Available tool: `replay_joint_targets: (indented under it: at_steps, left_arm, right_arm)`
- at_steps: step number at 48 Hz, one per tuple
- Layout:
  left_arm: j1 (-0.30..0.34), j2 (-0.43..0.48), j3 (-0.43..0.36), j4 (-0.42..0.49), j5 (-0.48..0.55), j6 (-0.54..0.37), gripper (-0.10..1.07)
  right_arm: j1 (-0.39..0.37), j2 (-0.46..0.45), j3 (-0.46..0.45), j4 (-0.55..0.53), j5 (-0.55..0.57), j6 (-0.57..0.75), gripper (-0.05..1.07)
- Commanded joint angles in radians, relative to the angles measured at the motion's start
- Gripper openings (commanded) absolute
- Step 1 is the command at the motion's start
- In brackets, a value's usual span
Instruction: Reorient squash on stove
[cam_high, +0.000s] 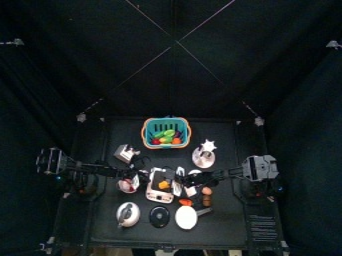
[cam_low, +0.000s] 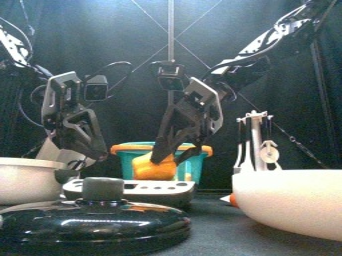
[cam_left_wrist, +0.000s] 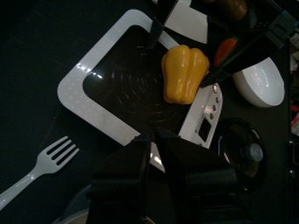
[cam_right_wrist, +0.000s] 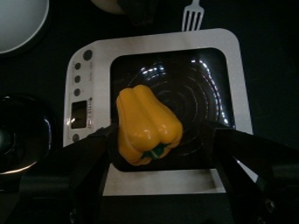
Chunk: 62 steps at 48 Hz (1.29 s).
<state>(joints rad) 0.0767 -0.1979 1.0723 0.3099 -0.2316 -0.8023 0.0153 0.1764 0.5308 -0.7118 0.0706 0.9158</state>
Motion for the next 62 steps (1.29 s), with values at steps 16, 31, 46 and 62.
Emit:
replay_joint_targets:
  at_steps: [16,31,46,62]
  left_arm:
    - [0.003,-0.011,-0.009,0.0,-0.005,0.002,0.58]
    - [0.003,-0.011,-0.008,0.0,-0.005,0.003,0.58]
    - [0.006,-0.011,-0.006,0.003,-0.003,0.003,0.58]
    - [0.014,-0.011,-0.005,0.006,-0.003,0.003,0.58]
  right_arm:
    - [0.003,-0.009,-0.025,-0.005,-0.003,-0.008,1.02]
    - [-0.014,0.003,-0.051,-0.006,-0.002,-0.011,1.02]
    - [-0.031,0.025,-0.072,-0.005,0.0,-0.008,1.02]
    - [-0.055,0.037,-0.092,-0.003,0.008,-0.006,1.01]
